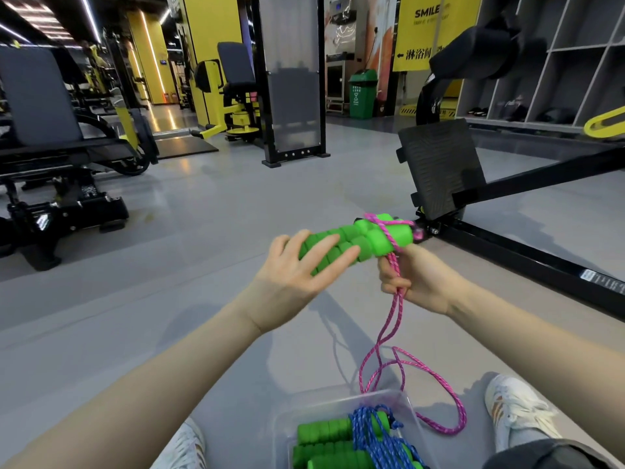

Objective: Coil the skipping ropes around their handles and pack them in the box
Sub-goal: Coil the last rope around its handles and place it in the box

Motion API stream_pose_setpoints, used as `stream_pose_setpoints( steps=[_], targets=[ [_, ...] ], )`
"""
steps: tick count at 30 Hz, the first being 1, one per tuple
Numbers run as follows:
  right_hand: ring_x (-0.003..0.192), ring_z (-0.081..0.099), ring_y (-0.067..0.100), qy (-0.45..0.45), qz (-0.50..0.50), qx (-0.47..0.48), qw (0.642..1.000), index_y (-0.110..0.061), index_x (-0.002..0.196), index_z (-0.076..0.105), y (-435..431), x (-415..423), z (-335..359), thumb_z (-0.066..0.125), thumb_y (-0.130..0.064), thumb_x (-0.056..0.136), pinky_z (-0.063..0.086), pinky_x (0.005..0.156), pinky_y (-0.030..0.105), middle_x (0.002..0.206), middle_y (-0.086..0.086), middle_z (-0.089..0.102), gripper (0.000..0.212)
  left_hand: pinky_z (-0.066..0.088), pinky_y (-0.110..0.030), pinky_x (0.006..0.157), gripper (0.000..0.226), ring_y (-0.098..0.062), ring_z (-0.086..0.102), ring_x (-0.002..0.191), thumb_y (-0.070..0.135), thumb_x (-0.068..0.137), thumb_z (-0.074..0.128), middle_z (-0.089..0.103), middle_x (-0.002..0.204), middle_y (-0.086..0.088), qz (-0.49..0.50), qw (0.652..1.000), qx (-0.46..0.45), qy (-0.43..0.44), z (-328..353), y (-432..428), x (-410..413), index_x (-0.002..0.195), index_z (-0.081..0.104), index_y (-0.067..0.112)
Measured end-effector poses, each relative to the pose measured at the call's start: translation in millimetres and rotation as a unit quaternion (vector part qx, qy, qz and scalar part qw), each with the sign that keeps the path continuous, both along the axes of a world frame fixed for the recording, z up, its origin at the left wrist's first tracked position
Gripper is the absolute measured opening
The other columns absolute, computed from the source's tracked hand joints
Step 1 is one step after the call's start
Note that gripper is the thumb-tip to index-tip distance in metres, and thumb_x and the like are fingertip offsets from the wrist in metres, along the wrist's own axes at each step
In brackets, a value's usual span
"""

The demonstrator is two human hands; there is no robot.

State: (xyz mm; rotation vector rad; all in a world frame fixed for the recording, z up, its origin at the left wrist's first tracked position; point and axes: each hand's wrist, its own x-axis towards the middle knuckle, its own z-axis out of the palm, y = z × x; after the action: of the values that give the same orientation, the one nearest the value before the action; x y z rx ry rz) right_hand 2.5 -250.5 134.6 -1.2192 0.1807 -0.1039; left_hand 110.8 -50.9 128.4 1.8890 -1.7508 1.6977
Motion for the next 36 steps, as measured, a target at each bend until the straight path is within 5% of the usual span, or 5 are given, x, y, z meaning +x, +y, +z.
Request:
stream_pose_setpoints(
  steps=[6,16,26,31,36],
  targets=[
    [0.037,0.034,0.015,0.061,0.057,-0.199,0.977,-0.009,0.098,0.055,24,-3,10,0.037,-0.02,0.098,0.045,0.055,0.03,0.047,0.002,0.042,0.021,0.038,-0.035,0.061,0.05,-0.036,0.059,0.079,-0.003,0.093,0.019,0.065,0.112,-0.014,0.085,0.996,0.035,-0.009,2,12,21,0.131,0.047,0.013],
    [0.034,0.036,0.004,0.019,-0.061,-0.611,0.789,-0.01,0.052,0.059,15,-11,54,0.042,-0.051,0.093,0.029,0.044,0.014,0.031,-0.007,0.032,0.06,0.045,-0.036,0.063,0.046,-0.036,0.059,0.083,0.004,0.092,0.038,0.052,0.119,-0.012,0.014,0.98,0.184,-0.075,-20,24,24,0.136,0.043,0.018],
    [0.038,0.037,0.012,0.033,-0.005,-0.24,0.97,-0.013,0.049,0.052,-16,2,13,0.048,-0.042,0.09,0.03,0.048,0.026,0.041,0.0,0.042,0.051,0.043,-0.039,0.073,0.04,-0.035,0.057,0.094,0.01,0.099,0.038,0.046,0.127,-0.009,-0.123,0.978,0.156,-0.068,-7,-5,-29,0.136,0.038,0.025],
    [0.067,0.067,0.025,0.081,0.015,-0.042,0.996,-0.007,0.092,0.066,-46,-2,-15,0.052,-0.031,0.088,0.056,0.075,0.044,0.08,0.011,0.069,0.028,0.041,-0.044,0.077,0.037,-0.038,0.05,0.101,0.014,0.1,0.04,0.044,0.13,-0.007,-0.087,0.993,0.067,-0.045,2,-5,-21,0.135,0.039,0.025],
    [0.036,0.022,0.005,0.038,0.028,-0.081,0.996,-0.014,0.074,0.042,0,-18,-14,0.036,-0.016,0.094,0.027,0.046,0.021,0.054,0.0,0.038,0.021,0.045,-0.041,0.072,0.039,-0.038,0.06,0.093,0.008,0.097,0.042,0.06,0.122,-0.008,-0.04,0.996,0.053,-0.055,3,-4,-9,0.133,0.047,0.022]
  ],
)
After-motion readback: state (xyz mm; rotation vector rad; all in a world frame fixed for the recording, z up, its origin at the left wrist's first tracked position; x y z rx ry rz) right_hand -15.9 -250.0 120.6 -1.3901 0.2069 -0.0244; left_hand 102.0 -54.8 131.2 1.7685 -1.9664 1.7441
